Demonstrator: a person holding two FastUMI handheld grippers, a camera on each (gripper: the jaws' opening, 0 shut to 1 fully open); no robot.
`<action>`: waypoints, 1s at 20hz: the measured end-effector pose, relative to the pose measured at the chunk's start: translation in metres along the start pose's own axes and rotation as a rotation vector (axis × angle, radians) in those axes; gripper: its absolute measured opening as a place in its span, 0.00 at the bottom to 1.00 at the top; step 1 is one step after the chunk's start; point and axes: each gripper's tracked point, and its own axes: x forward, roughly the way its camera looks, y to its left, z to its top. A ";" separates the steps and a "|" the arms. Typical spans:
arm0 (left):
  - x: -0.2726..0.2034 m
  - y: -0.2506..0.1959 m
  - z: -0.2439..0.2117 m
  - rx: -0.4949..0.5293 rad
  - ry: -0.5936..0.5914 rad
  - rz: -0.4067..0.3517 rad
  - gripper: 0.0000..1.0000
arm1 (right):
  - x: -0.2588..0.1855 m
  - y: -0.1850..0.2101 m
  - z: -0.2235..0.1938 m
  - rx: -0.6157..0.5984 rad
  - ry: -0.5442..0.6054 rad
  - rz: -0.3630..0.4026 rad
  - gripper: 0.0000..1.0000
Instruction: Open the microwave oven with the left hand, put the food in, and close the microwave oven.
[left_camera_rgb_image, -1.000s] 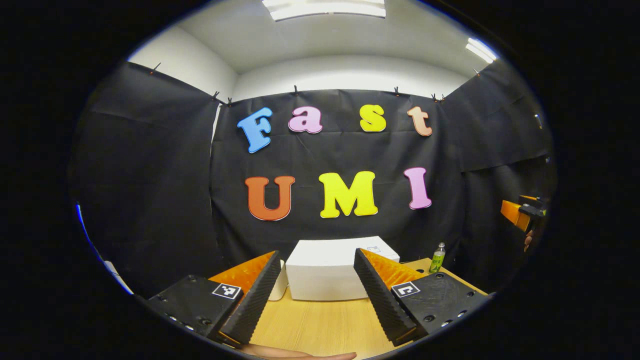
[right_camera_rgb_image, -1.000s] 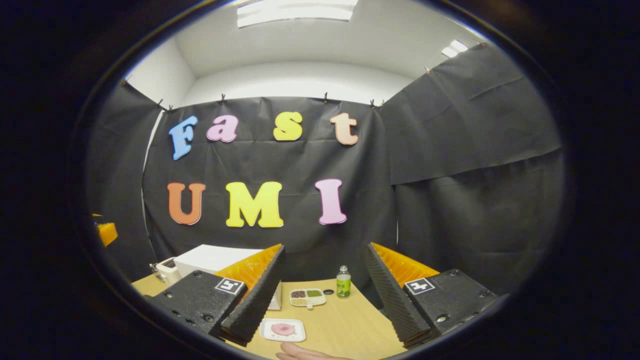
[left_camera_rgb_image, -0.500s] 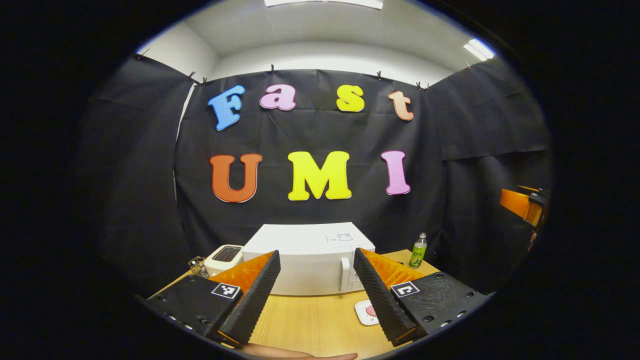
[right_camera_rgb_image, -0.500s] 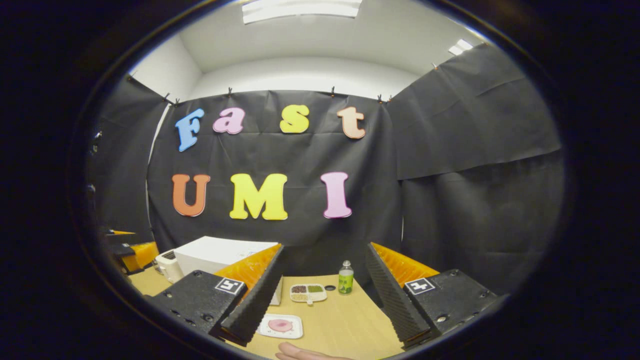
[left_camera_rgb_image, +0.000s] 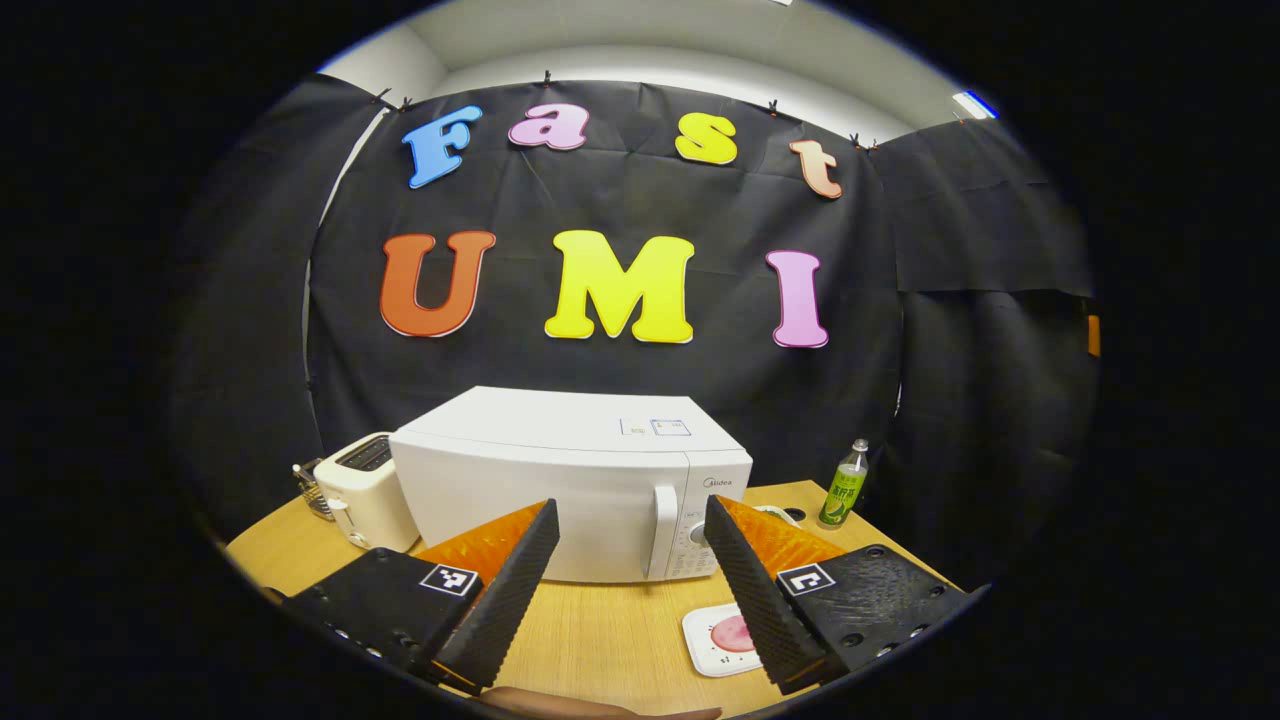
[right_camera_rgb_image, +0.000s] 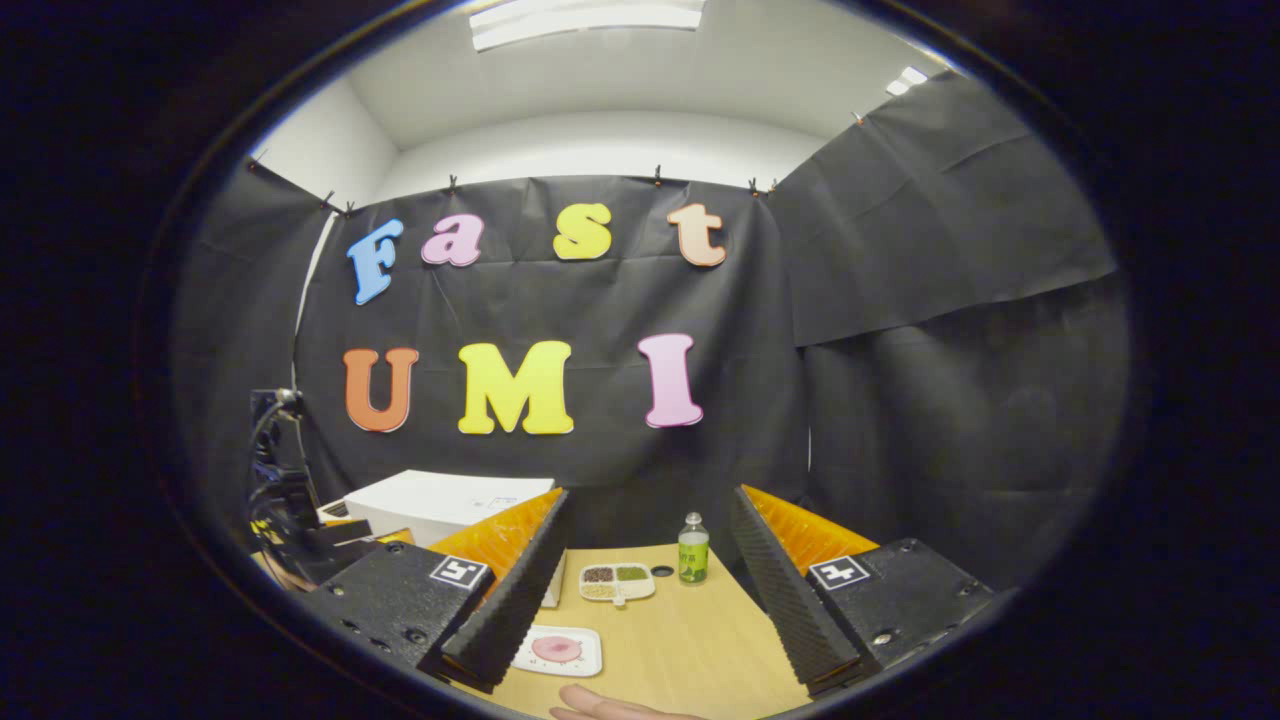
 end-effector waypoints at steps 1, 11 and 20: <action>0.013 -0.002 -0.010 0.010 0.002 -0.002 0.93 | 0.001 -0.003 -0.003 -0.002 0.001 0.002 0.96; 0.106 -0.029 -0.096 0.028 0.155 0.023 0.93 | 0.003 -0.028 -0.018 -0.031 -0.037 -0.017 0.96; 0.143 -0.032 -0.115 -0.099 0.135 -0.036 0.92 | 0.019 -0.054 -0.052 -0.001 0.015 -0.042 0.96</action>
